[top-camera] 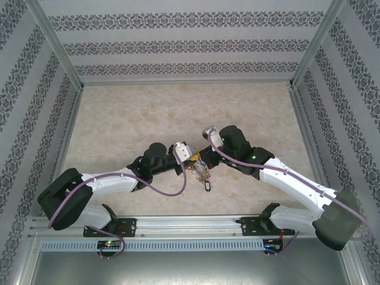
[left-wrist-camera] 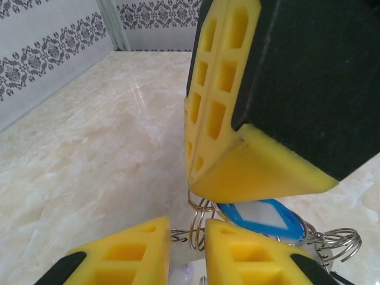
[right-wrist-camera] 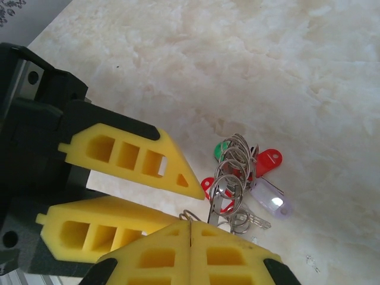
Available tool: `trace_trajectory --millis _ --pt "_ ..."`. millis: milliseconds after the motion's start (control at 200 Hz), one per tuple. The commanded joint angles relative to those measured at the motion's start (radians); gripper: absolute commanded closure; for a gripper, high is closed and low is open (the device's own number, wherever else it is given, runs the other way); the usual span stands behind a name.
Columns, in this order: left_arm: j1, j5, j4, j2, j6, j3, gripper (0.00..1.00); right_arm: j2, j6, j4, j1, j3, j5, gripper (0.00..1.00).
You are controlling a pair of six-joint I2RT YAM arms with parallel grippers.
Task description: Put the keys on the keyring
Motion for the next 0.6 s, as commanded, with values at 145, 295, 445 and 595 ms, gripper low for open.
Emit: trace_trajectory --millis 145,295,445,595 --pt "-0.014 0.011 -0.041 0.008 0.031 0.037 0.90 -0.011 -0.031 0.021 0.013 0.050 -0.024 1.00" --pt "-0.014 0.015 -0.053 0.016 0.032 0.049 1.00 -0.012 -0.036 -0.001 0.013 0.056 -0.004 1.00" --pt "-0.014 -0.010 0.043 0.026 -0.034 0.014 1.00 -0.035 -0.062 -0.024 -0.002 0.010 0.043 1.00" --pt "-0.014 -0.016 0.111 0.031 -0.068 -0.020 1.00 -0.032 -0.047 -0.057 -0.054 -0.021 0.060 1.00"
